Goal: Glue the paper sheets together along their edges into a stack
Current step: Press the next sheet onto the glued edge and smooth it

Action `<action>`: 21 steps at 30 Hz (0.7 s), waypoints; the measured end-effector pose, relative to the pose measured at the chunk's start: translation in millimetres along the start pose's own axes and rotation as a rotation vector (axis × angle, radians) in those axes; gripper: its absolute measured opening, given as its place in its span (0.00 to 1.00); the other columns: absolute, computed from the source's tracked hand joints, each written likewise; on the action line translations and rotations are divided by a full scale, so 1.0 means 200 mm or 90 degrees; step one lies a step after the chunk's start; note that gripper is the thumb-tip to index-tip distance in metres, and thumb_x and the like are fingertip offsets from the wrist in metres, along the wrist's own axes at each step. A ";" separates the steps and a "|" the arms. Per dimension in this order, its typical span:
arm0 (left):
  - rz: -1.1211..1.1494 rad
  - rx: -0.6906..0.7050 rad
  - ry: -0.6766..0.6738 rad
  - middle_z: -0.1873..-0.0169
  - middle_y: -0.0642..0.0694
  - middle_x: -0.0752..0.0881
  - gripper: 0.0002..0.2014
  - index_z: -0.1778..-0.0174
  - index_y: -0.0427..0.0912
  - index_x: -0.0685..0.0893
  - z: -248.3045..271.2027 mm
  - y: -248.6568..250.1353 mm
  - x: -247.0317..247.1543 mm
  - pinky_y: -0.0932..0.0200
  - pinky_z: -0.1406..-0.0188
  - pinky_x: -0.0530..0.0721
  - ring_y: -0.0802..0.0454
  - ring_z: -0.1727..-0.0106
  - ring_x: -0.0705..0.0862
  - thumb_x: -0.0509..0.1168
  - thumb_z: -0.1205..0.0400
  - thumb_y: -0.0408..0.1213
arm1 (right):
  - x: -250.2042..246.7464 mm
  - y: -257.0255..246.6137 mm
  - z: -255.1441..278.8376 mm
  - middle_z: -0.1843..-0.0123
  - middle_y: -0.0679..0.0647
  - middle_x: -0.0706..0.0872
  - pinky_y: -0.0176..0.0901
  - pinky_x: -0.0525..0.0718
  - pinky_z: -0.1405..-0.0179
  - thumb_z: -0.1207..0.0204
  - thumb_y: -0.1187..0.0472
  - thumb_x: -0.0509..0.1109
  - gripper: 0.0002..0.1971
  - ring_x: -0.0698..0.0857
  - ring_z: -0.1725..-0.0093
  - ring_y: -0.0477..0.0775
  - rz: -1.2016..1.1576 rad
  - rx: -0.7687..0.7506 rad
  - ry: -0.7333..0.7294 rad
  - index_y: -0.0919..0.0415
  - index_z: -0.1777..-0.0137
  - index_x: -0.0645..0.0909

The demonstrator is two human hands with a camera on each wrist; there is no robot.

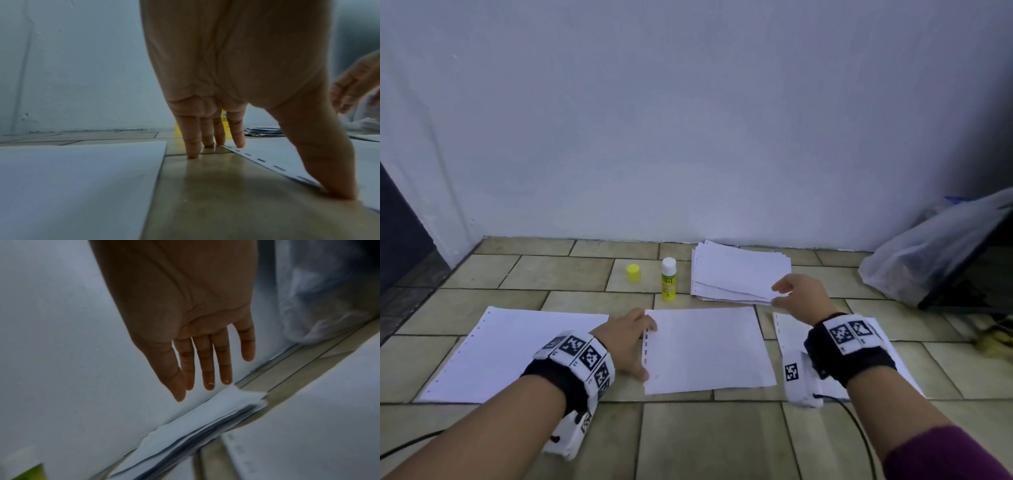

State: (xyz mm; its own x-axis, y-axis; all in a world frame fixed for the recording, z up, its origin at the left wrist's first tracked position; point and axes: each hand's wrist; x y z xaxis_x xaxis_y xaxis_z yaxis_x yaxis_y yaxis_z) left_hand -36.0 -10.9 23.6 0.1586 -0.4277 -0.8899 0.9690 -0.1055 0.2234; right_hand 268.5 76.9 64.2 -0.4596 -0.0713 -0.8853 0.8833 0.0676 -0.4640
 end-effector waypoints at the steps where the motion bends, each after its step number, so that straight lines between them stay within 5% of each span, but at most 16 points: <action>1: 0.001 -0.001 0.001 0.27 0.53 0.62 0.43 0.23 0.51 0.62 0.00 0.00 0.00 0.53 0.31 0.76 0.52 0.30 0.73 0.77 0.31 0.52 | -0.02 0.06 0.03 0.42 0.54 0.85 0.36 0.74 0.48 0.27 0.62 0.74 0.12 0.82 0.44 0.51 0.026 0.014 -0.009 0.58 0.43 0.84; 4: 0.003 -0.003 0.004 0.27 0.53 0.62 0.43 0.22 0.49 0.62 0.00 0.01 0.02 0.55 0.33 0.77 0.52 0.31 0.74 0.76 0.30 0.50 | -0.05 0.17 0.13 0.37 0.52 0.84 0.40 0.76 0.41 0.29 0.60 0.77 0.15 0.81 0.39 0.51 0.088 0.046 -0.044 0.55 0.42 0.83; 9: -0.009 0.011 0.013 0.26 0.52 0.62 0.42 0.21 0.48 0.60 0.00 0.06 0.05 0.56 0.35 0.77 0.52 0.29 0.72 0.74 0.27 0.49 | -0.02 0.22 0.23 0.28 0.51 0.73 0.47 0.73 0.30 0.41 0.47 0.84 0.42 0.70 0.27 0.53 0.168 0.126 -0.223 0.51 0.27 0.70; 12: -0.008 0.005 0.017 0.26 0.53 0.62 0.42 0.21 0.48 0.60 0.00 0.06 0.05 0.56 0.35 0.77 0.52 0.30 0.73 0.74 0.28 0.49 | 0.01 0.21 0.26 0.30 0.52 0.71 0.48 0.75 0.32 0.44 0.47 0.86 0.46 0.70 0.29 0.54 0.217 0.118 -0.227 0.52 0.28 0.67; 17: -0.004 -0.001 0.015 0.26 0.53 0.62 0.42 0.21 0.49 0.60 0.00 0.06 0.06 0.56 0.35 0.78 0.52 0.32 0.75 0.74 0.28 0.49 | 0.03 0.22 0.28 0.36 0.51 0.74 0.43 0.77 0.39 0.40 0.50 0.84 0.33 0.74 0.35 0.52 0.216 0.109 -0.204 0.52 0.37 0.73; 21: 0.005 0.004 0.012 0.26 0.53 0.62 0.41 0.21 0.49 0.60 0.01 0.05 0.05 0.56 0.34 0.78 0.52 0.31 0.74 0.74 0.27 0.48 | 0.00 0.21 0.28 0.51 0.49 0.78 0.33 0.71 0.56 0.23 0.57 0.70 0.08 0.78 0.48 0.49 0.200 0.096 -0.192 0.56 0.48 0.76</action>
State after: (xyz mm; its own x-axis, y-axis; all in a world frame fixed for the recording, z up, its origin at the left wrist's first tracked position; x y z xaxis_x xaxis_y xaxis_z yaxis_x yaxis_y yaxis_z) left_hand -24.7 -18.0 17.2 0.1696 -0.4121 -0.8952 0.9664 -0.1085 0.2331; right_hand 311.2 24.5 46.8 -0.1388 -0.3589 -0.9230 0.9894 -0.0111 -0.1445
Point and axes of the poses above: each hand's wrist, its own z-axis away from the middle knuckle, its own x-axis out of the palm, y = z × x
